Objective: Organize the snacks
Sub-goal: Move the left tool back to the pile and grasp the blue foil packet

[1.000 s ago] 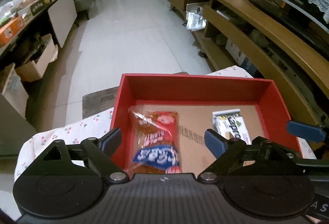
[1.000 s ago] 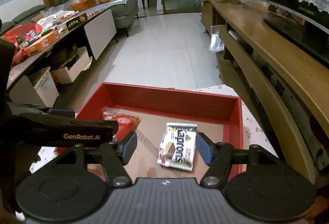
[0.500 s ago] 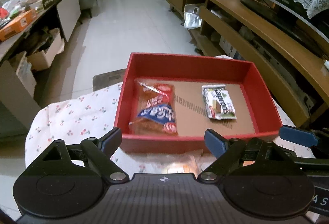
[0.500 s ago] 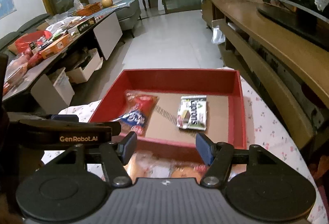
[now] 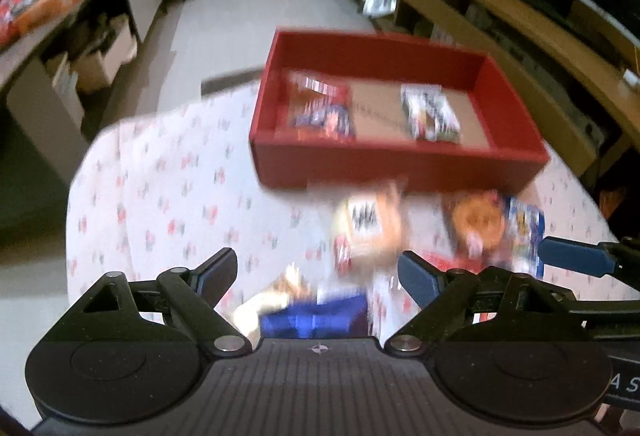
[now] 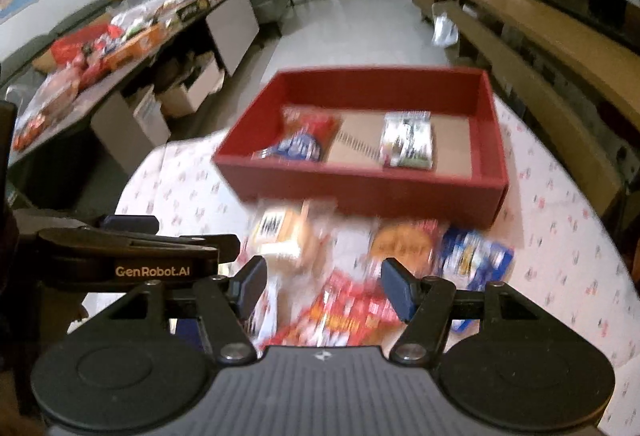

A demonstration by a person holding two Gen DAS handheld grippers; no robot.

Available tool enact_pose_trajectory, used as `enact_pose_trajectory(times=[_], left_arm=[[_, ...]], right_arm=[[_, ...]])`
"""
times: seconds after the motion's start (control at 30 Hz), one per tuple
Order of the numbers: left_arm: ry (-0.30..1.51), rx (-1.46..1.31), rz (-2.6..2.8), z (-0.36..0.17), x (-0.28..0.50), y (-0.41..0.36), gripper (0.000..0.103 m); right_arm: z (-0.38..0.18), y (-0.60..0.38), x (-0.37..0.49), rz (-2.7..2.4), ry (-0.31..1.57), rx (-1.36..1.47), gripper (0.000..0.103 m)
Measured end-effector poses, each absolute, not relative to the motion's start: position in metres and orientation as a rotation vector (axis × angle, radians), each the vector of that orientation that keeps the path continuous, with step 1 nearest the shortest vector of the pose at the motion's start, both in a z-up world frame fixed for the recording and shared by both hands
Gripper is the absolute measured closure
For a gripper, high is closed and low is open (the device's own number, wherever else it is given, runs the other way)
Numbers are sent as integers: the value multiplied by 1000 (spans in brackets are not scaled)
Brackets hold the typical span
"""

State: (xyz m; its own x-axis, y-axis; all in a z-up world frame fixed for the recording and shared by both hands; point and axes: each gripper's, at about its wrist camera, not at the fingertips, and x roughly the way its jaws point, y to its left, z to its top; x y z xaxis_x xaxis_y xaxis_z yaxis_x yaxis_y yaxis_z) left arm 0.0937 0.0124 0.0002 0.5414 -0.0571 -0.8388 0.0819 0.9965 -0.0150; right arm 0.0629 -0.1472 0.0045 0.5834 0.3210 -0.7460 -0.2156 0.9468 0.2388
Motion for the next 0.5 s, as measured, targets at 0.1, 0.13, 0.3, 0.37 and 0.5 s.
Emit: enact_pose_trajectory(times=[0.1, 0.13, 0.3, 0.37, 0.5], left_arm=[[1042, 6, -79, -13, 78, 17, 13], [1055, 2, -79, -16, 73, 18, 13], [1079, 6, -79, -25, 65, 22, 9], [1100, 2, -69, -31, 68, 23, 9], [1136, -20, -53, -43, 73, 21, 9]], right_arm=[[-4, -141, 48, 321, 928, 100, 27], [-6, -141, 44, 322, 936, 97, 27], [-13, -140, 31, 328, 971, 96, 26], [-15, -140, 29, 321, 980, 90, 25], [-16, -143, 27, 312, 988, 93, 25]])
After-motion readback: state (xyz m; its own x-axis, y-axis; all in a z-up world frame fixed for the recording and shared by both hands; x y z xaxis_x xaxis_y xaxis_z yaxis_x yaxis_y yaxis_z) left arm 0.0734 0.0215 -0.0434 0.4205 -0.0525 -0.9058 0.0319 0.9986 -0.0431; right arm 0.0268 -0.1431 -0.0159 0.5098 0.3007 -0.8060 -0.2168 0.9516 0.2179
